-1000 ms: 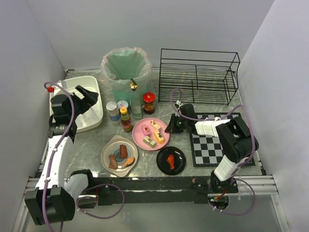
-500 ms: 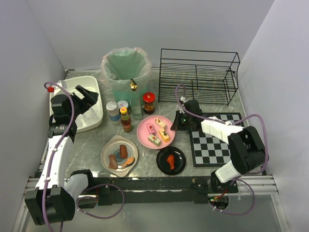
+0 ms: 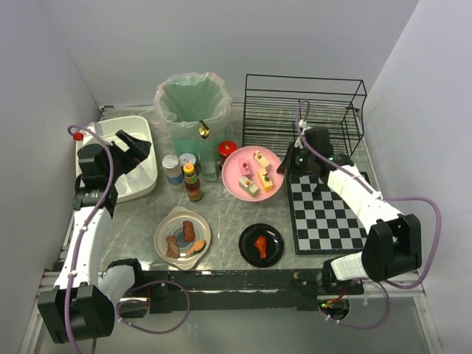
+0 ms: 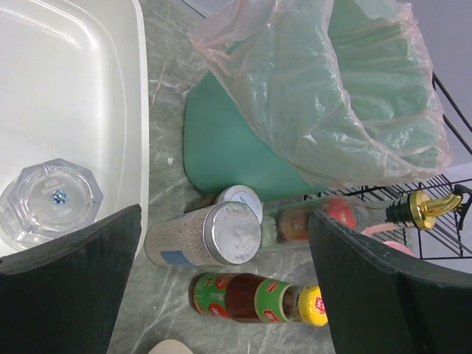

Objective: Clear the kitchen counter

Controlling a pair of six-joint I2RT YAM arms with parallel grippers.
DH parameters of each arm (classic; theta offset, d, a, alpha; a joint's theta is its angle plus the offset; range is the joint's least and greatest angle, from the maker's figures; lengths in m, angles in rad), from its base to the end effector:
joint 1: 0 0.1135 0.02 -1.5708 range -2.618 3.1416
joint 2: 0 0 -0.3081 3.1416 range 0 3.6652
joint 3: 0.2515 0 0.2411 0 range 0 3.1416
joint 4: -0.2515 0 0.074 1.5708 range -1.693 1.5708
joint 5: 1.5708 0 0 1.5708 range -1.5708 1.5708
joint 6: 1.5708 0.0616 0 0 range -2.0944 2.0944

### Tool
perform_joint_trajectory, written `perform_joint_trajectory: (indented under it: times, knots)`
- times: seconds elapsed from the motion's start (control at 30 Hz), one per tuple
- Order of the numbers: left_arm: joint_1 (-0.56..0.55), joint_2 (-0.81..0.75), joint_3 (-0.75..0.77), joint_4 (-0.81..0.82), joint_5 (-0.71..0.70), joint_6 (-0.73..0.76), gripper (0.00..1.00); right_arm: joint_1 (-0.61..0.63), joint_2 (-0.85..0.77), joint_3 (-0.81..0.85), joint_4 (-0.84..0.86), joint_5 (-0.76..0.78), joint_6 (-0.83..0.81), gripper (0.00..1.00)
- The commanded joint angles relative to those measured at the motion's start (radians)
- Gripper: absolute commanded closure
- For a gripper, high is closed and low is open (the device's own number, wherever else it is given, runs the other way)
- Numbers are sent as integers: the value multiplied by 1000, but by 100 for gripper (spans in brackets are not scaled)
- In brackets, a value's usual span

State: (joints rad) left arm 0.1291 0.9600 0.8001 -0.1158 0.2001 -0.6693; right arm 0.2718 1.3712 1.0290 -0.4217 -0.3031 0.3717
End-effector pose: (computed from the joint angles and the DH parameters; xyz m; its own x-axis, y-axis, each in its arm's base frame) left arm 0.2125 0.0152 0.3514 -0.2511 -0.6458 -0.7211 -0.1177 0.7598 -0.6394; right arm 0.2792 0.0969 0.3018 -0.7893 0.1399 -0.5978 -0.1902 0.8701 0.4547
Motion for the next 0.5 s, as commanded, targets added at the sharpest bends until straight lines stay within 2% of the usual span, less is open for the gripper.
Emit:
perform_joint_trajectory:
  times: [0.0, 0.47]
  knots:
    - [-2, -3, 2, 47, 32, -7, 1, -52, -58, 100, -91, -2, -13, 100]
    - [-2, -4, 14, 39, 70, -4, 1, -163, 104, 462, -236, -14, -1, 100]
